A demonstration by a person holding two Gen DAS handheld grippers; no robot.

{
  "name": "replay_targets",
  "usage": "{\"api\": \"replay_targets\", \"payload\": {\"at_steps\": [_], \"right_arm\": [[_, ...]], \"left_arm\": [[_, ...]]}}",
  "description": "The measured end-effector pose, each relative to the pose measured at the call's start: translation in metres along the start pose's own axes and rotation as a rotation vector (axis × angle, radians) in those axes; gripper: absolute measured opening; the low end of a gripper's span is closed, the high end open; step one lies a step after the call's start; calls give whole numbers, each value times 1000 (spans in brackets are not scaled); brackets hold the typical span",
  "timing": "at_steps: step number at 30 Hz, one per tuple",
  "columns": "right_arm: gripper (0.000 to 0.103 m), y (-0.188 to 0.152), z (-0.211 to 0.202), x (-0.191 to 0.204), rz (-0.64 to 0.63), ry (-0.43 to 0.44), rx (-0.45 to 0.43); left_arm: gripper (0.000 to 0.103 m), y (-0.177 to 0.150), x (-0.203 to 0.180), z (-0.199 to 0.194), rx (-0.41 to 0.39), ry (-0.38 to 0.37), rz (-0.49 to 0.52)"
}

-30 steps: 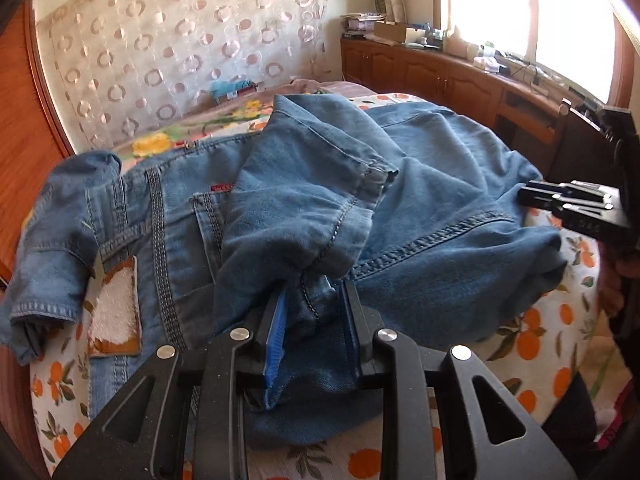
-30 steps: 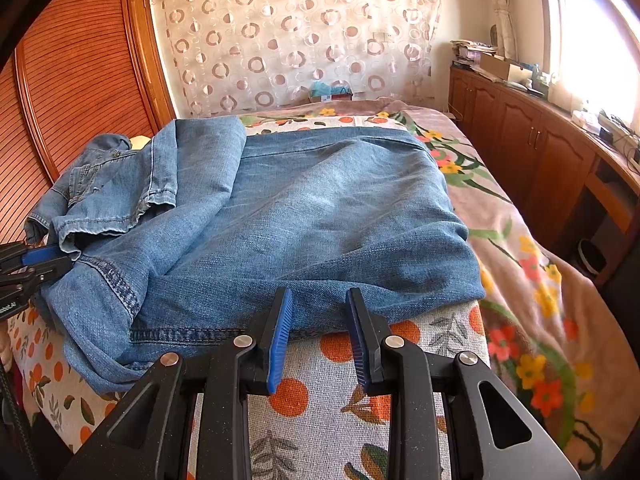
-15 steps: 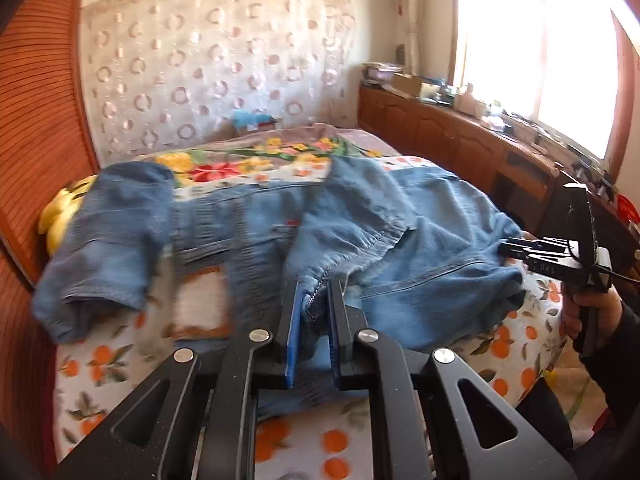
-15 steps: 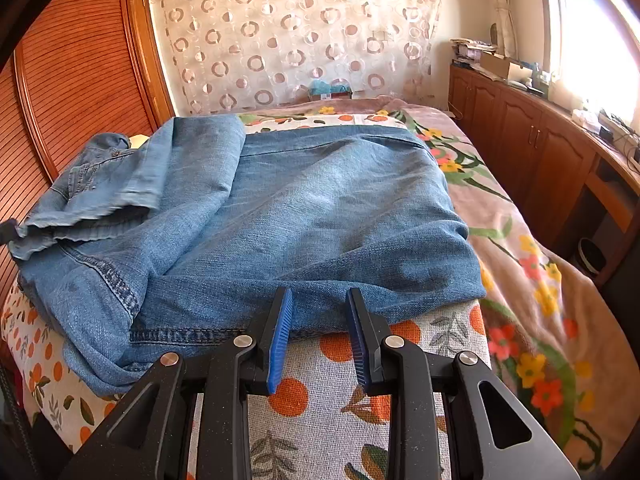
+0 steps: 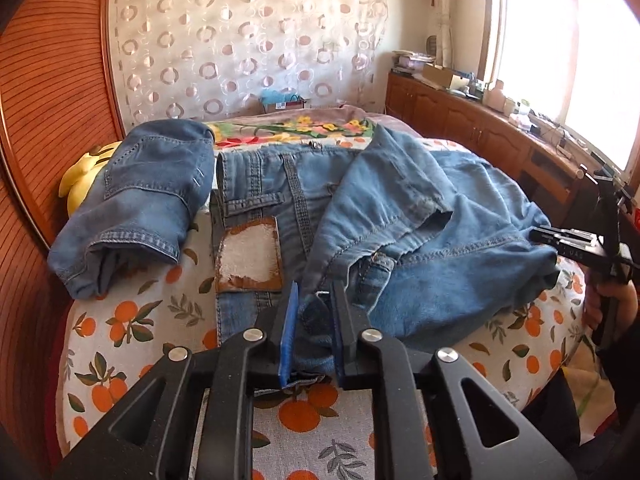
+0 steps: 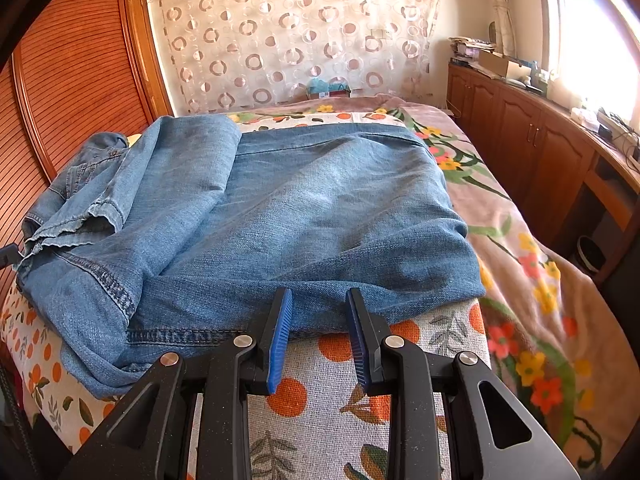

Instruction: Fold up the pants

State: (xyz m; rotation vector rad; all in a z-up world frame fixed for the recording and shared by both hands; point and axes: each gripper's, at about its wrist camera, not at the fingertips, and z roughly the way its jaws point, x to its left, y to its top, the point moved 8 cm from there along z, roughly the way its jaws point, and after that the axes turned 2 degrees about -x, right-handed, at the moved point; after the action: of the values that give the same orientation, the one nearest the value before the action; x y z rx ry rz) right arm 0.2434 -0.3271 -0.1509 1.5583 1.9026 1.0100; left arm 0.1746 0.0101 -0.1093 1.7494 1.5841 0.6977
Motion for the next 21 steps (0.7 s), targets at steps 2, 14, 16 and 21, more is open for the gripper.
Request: {"api": "replay_targets", "payload": {"at_steps": [2, 14, 16, 21], "right_arm": [[28, 0, 0, 0, -1, 0, 0], [29, 6, -6, 13, -50, 11, -15], [29, 9, -10, 23, -54, 43, -23], [41, 19, -20, 60, -68, 145, -50]], "left_arm": [[29, 4, -1, -3, -9, -8, 1], [50, 32, -43, 11, -20, -79, 93], [50, 36, -53, 19, -9, -87, 119], [50, 40, -68, 34, 10, -112, 139]]}}
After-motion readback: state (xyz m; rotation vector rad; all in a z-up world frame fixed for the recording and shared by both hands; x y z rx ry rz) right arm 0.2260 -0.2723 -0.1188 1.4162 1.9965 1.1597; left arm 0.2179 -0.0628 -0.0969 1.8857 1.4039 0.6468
